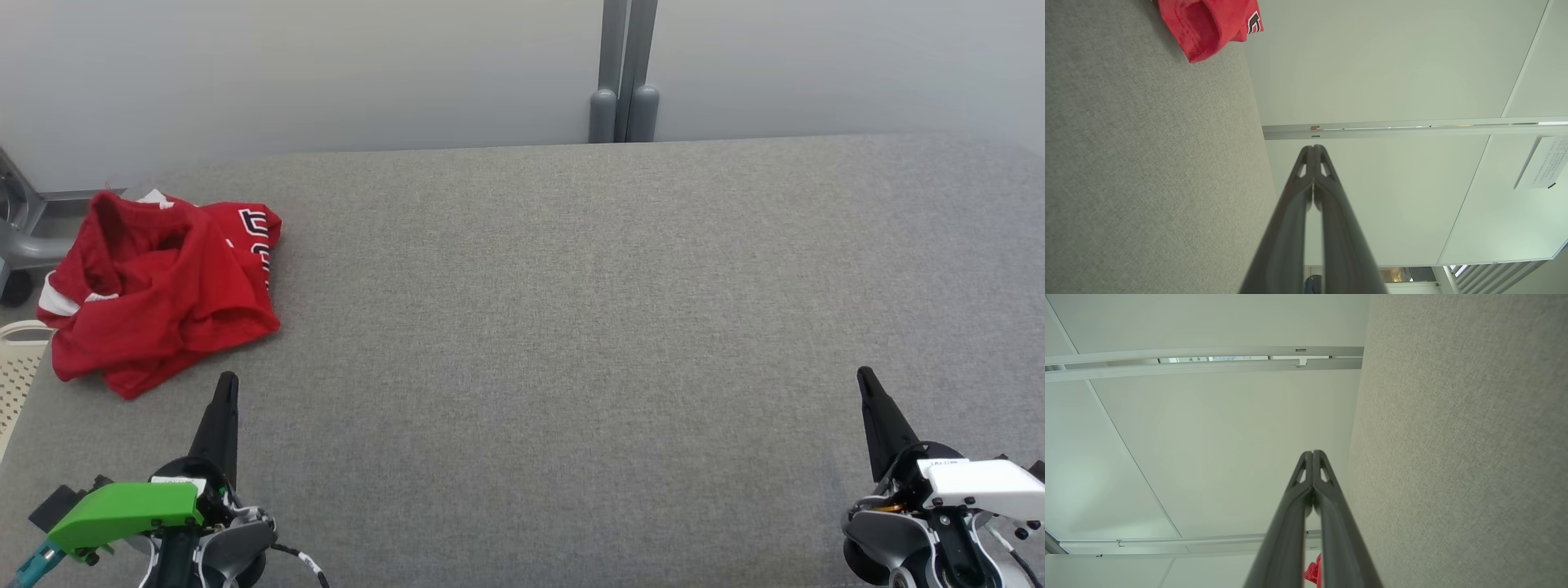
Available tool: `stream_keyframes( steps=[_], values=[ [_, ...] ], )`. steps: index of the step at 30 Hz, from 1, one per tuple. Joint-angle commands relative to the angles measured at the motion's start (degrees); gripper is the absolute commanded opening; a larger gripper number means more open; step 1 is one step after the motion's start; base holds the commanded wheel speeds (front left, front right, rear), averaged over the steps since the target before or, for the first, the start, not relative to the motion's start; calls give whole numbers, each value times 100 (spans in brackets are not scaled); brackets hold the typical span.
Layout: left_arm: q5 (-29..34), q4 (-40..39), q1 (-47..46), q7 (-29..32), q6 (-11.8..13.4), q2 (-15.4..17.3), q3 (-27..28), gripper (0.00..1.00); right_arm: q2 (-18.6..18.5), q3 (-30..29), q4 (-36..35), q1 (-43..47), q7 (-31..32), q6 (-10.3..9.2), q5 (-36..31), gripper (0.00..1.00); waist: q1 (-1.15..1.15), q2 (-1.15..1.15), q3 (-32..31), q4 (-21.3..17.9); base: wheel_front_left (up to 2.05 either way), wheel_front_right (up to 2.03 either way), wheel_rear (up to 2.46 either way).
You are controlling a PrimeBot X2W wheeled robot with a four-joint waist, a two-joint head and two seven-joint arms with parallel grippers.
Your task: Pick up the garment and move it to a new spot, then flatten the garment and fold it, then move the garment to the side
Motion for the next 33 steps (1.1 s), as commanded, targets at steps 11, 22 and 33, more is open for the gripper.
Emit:
stream_keyframes(
  steps=[11, 22, 33],
  values=[
    [-3, -18, -71, -1, -27, 11, 14, 0, -23, -4, -21, 67, 12, 5, 31, 0, 0, 0, 0, 0, 0, 0, 0],
    [-3, -18, -71, -1, -27, 11, 14, 0, -23, -4, -21, 67, 12, 5, 31, 0, 0, 0, 0, 0, 0, 0, 0],
    [-3, -18, -71, -1, -27, 11, 14, 0, -23, -4, -21, 67, 12, 5, 31, 0, 0, 0, 0, 0, 0, 0, 0]
  ],
)
